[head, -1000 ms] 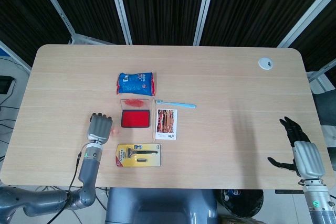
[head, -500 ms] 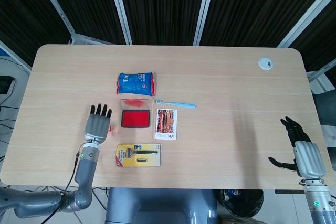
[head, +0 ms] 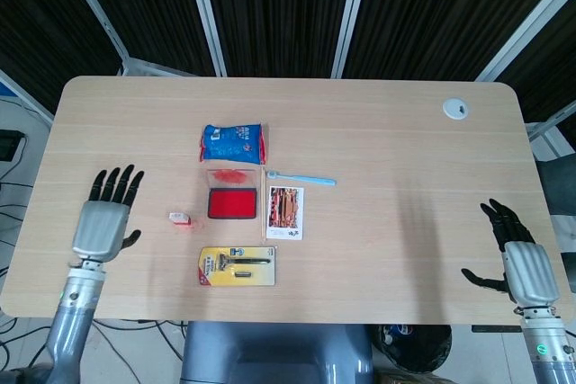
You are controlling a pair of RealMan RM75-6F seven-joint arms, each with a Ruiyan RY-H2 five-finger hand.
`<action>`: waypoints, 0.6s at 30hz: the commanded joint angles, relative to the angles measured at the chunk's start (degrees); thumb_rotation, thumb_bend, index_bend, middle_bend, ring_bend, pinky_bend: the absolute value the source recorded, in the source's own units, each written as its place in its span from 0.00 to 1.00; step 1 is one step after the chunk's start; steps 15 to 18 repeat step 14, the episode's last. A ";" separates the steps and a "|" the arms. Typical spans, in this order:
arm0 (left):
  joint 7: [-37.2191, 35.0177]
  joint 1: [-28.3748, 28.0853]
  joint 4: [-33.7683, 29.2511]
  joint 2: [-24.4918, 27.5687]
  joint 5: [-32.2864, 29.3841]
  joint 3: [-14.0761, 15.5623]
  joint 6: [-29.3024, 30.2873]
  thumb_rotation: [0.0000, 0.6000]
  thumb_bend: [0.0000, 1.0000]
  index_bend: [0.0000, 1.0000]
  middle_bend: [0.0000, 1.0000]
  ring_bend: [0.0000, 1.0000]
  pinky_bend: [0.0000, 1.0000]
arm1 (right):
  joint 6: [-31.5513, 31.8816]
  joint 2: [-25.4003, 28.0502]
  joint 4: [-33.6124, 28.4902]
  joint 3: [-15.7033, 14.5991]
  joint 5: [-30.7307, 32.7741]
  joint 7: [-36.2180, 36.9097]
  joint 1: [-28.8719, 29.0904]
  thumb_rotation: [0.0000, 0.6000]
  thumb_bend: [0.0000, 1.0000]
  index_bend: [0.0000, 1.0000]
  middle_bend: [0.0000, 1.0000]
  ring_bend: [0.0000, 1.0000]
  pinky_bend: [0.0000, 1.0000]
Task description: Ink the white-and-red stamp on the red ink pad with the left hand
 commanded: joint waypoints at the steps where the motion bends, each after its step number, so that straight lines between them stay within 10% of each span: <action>1: -10.33 7.17 3.34 4.53 7.12 5.16 6.54 1.00 0.09 0.00 0.00 0.00 0.04 | 0.48 -0.41 0.37 -0.10 -0.45 -1.11 -0.09 1.00 0.15 0.00 0.00 0.00 0.18; 18: -19.27 10.88 10.85 3.79 8.72 3.94 5.00 1.00 0.09 0.00 0.00 0.00 0.00 | 2.46 -2.14 1.61 0.24 -1.20 -4.65 -0.34 1.00 0.13 0.00 0.00 0.00 0.18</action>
